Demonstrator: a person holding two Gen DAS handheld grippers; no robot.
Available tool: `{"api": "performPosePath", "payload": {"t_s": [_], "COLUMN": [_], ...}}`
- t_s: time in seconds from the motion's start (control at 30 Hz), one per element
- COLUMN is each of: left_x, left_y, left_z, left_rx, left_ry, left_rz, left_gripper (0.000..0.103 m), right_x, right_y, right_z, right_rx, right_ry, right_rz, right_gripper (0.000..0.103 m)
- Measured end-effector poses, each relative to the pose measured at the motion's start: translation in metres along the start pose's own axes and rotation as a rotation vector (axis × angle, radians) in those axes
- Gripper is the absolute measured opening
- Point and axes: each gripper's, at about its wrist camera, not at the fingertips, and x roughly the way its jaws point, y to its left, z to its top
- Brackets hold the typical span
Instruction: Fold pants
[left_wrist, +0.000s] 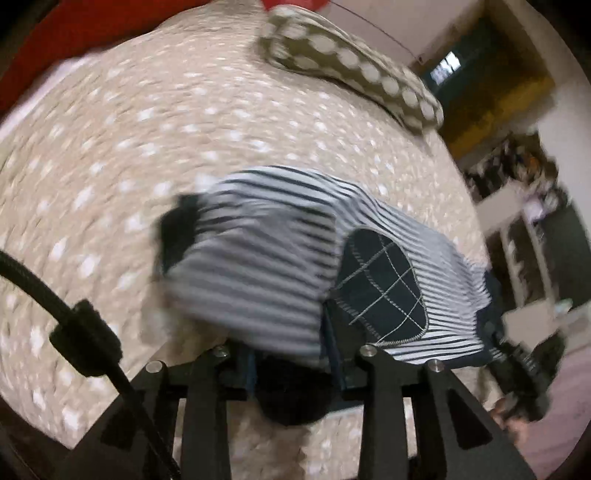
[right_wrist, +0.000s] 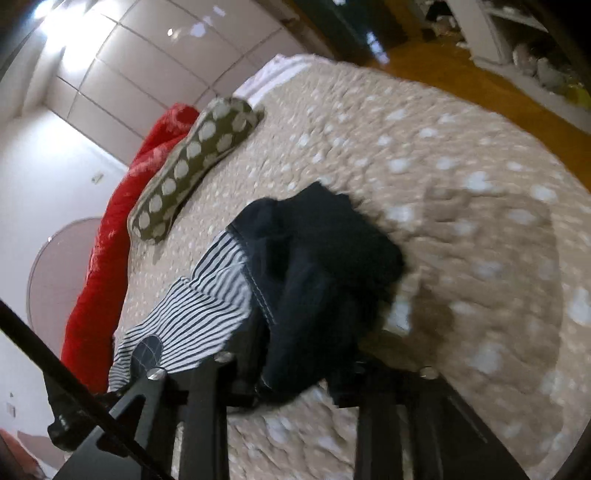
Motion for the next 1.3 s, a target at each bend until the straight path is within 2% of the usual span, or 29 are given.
{"api": "performPosePath", "payload": {"t_s": [0.07,0.2,0.3,0.4,0.5,0.63,0.73,0.9,1.0,1.03,1.07,1.13,1.2,1.23,1.27,1.3], "left_x": [-0.017,-0.063,-0.079,-0.075,-0.06,-0.04,-0.026,-0.015,-0.01,-0.008,-0.003,0.001,-0.002,-0.004,-0.006,-0.009], "left_y": [0.017,0.049,0.064,0.067,0.062,0.044,0.033,0.02,0.008,0.004,-0.001,-0.005,-0.007,-0.007,-0.007,-0.007], "left_z": [0.0,-0.006,-0.013,-0.018,-0.022,-0.024,-0.021,-0.002,0.008,0.01,0.012,0.012,0.01,0.01,0.01,0.01], "left_rx": [-0.051,-0.118,-0.158,-0.176,-0.175,-0.133,-0.117,-0.086,-0.054,-0.036,-0.019,-0.001,0.006,0.006,0.004,0.0], "left_ry": [-0.039,-0.173,-0.205,-0.185,-0.137,-0.058,-0.006,-0.017,-0.017,-0.012,-0.002,0.02,0.01,0.006,0.004,0.001], "left_rz": [0.003,0.11,0.108,0.095,0.04,-0.056,-0.132,-0.148,-0.121,-0.109,-0.086,-0.052,-0.05,-0.054,-0.056,-0.06], "left_gripper": [0.035,0.034,0.034,0.034,0.035,0.046,0.051,0.054,0.054,0.042,0.024,0.02,0.017,0.017,0.016,0.016], "right_x": [-0.015,-0.037,-0.05,-0.049,-0.031,-0.01,-0.002,0.007,0.015,0.017,0.02,0.027,0.032,0.034,0.037,0.039], "right_y": [-0.002,-0.004,0.016,0.053,0.093,0.111,0.117,0.128,0.142,0.146,0.149,0.154,0.156,0.157,0.156,0.156], "right_z": [-0.004,-0.009,-0.014,-0.026,-0.043,-0.06,-0.071,-0.085,-0.091,-0.094,-0.098,-0.105,-0.111,-0.112,-0.111,-0.108], "right_rx": [-0.02,-0.001,-0.065,-0.197,-0.361,-0.439,-0.509,-0.65,-0.744,-0.776,-0.81,-0.871,-0.924,-0.947,-0.959,-0.943], "right_ry": [-0.056,-0.11,-0.149,-0.132,-0.05,0.03,0.045,0.098,0.104,0.104,0.108,0.121,0.119,0.114,0.118,0.134], "right_rz": [-0.072,-0.095,-0.085,-0.033,0.033,0.074,0.058,0.079,0.071,0.063,0.054,0.04,0.019,-0.008,-0.041,-0.038], "right_gripper": [0.051,0.053,0.053,0.053,0.053,0.053,0.053,0.053,0.055,0.057,0.061,0.062,0.062,0.058,0.027,0.007]}}
